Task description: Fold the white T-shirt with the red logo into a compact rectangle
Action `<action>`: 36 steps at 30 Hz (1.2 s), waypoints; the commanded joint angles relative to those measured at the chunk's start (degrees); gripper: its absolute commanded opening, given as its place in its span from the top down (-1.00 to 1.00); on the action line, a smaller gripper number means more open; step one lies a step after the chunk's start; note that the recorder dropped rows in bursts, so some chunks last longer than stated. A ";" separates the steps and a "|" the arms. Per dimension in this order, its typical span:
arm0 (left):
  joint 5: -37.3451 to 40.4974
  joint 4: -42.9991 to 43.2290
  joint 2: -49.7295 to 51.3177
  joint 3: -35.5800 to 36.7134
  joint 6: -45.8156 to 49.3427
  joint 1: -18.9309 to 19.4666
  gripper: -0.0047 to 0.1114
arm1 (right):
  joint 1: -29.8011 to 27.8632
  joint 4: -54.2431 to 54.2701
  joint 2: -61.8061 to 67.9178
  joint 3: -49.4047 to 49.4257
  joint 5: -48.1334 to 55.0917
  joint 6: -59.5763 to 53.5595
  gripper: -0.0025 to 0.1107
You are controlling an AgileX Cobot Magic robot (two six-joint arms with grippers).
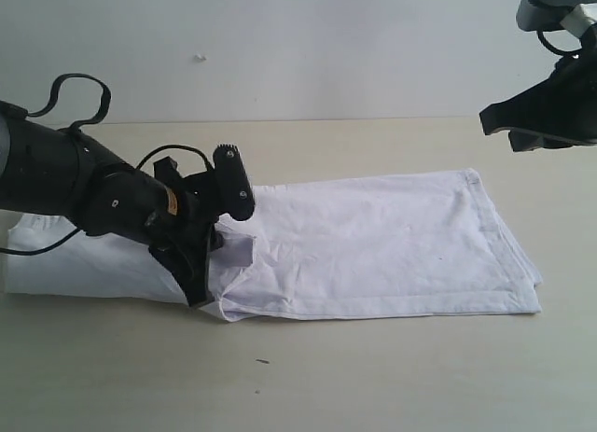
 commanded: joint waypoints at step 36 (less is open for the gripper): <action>18.41 -14.04 -1.59 -3.07 11.37 3.77 0.92 | -0.27 0.85 -0.53 0.37 0.51 -1.58 0.96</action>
